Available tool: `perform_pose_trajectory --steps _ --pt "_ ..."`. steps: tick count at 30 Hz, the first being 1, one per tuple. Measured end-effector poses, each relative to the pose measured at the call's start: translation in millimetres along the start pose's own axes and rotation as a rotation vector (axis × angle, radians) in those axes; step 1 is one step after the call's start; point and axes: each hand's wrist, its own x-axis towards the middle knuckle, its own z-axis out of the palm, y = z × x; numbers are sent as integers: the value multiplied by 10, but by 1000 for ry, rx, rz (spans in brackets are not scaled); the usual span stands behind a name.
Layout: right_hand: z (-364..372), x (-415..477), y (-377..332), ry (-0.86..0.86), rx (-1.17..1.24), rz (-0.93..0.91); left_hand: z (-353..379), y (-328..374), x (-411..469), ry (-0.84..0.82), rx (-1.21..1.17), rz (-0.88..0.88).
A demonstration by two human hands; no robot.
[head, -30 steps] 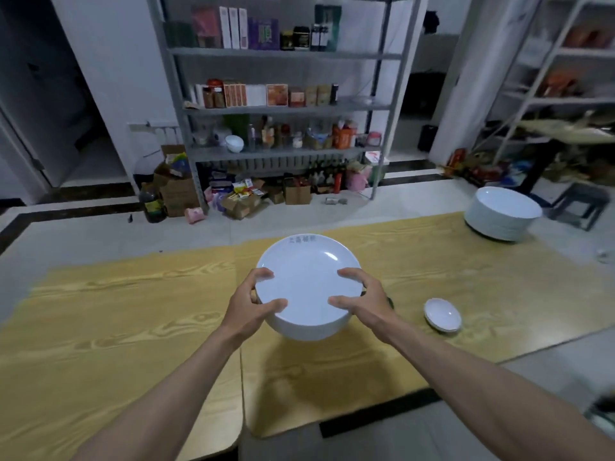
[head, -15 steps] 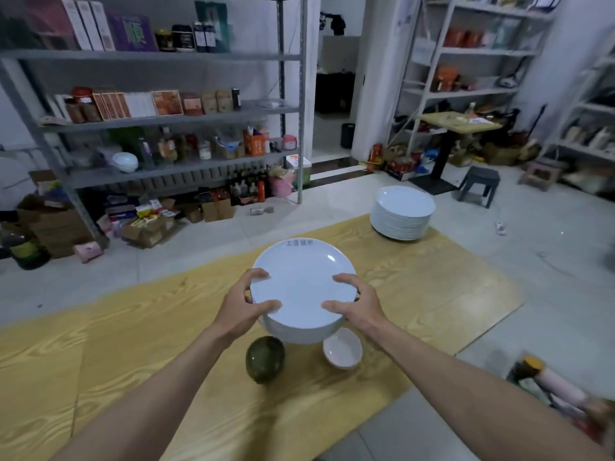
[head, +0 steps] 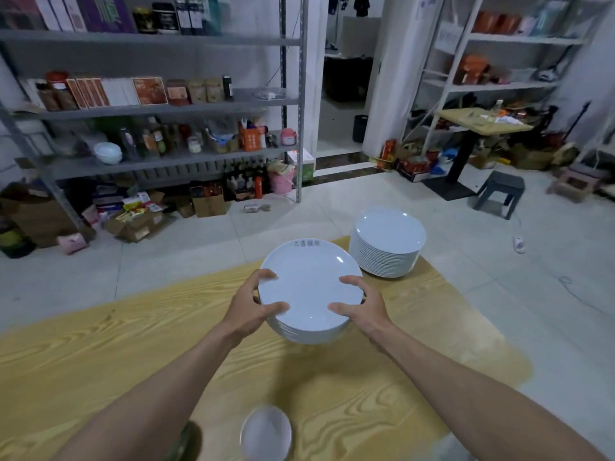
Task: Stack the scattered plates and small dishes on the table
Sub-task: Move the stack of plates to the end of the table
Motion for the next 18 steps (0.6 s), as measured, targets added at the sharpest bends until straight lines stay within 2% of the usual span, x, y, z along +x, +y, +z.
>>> perform_pose_trajectory --steps 8,18 --pt "-476 1040 261 -175 -38 9 661 -20 595 154 -33 -122" --pt "-496 1727 611 -266 -41 87 931 -295 1104 203 -56 -232"
